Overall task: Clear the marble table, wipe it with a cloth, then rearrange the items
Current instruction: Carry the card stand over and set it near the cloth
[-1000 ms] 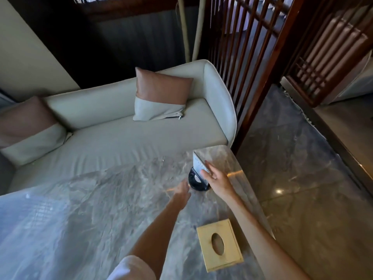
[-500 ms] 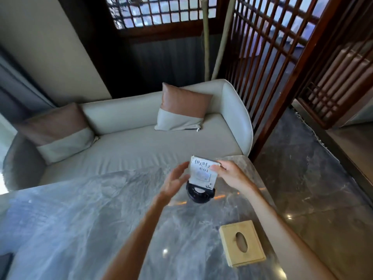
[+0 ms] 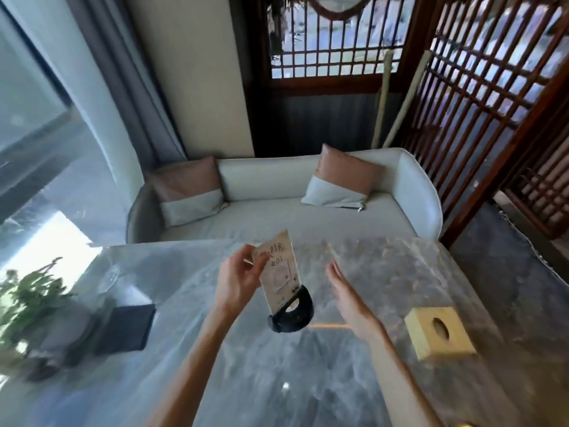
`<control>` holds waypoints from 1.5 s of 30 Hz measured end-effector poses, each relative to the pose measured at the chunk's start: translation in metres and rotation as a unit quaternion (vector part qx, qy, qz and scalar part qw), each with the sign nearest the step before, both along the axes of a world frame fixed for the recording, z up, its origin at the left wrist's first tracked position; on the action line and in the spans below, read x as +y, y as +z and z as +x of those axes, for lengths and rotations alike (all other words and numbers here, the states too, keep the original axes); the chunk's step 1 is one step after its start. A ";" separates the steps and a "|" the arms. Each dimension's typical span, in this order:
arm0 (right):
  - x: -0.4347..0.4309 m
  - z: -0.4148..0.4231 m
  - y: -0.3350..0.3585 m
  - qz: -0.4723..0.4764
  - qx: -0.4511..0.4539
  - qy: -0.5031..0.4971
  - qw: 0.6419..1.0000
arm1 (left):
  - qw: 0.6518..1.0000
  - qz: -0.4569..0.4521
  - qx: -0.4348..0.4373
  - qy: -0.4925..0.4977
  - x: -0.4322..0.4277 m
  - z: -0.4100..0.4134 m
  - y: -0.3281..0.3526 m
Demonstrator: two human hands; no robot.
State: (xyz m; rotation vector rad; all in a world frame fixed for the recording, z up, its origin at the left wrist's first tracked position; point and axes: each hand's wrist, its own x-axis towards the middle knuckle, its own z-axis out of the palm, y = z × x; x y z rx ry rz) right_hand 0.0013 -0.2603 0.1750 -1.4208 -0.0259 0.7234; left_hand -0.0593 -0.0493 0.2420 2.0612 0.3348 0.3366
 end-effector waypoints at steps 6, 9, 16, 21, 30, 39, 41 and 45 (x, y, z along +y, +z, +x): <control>0.043 -0.108 -0.066 0.170 0.279 -0.054 0.944 | 0.999 -0.004 0.006 0.046 0.039 -0.086 -0.033; 0.058 -0.129 -0.072 0.184 0.308 -0.052 0.932 | 0.996 0.016 0.031 0.078 0.046 -0.119 -0.045; 0.088 -0.158 -0.109 0.106 0.350 -0.006 0.931 | 0.980 -0.024 0.176 0.092 0.057 -0.191 -0.059; 0.122 -0.183 -0.127 0.069 0.356 -0.002 0.932 | 0.968 -0.043 0.223 0.102 0.089 -0.231 -0.082; 0.282 -0.236 -0.166 0.031 0.339 -0.018 0.940 | 0.962 -0.016 0.262 0.079 0.222 -0.280 -0.112; 0.453 -0.305 -0.185 -0.085 0.248 0.046 0.964 | 0.952 -0.008 0.291 0.099 0.377 -0.332 -0.127; 0.475 -0.310 -0.194 -0.087 0.236 0.058 0.966 | 0.953 -0.010 0.287 0.094 0.397 -0.337 -0.128; 0.511 -0.313 -0.180 -0.084 0.249 0.068 0.962 | 0.950 -0.013 0.298 0.089 0.432 -0.336 -0.143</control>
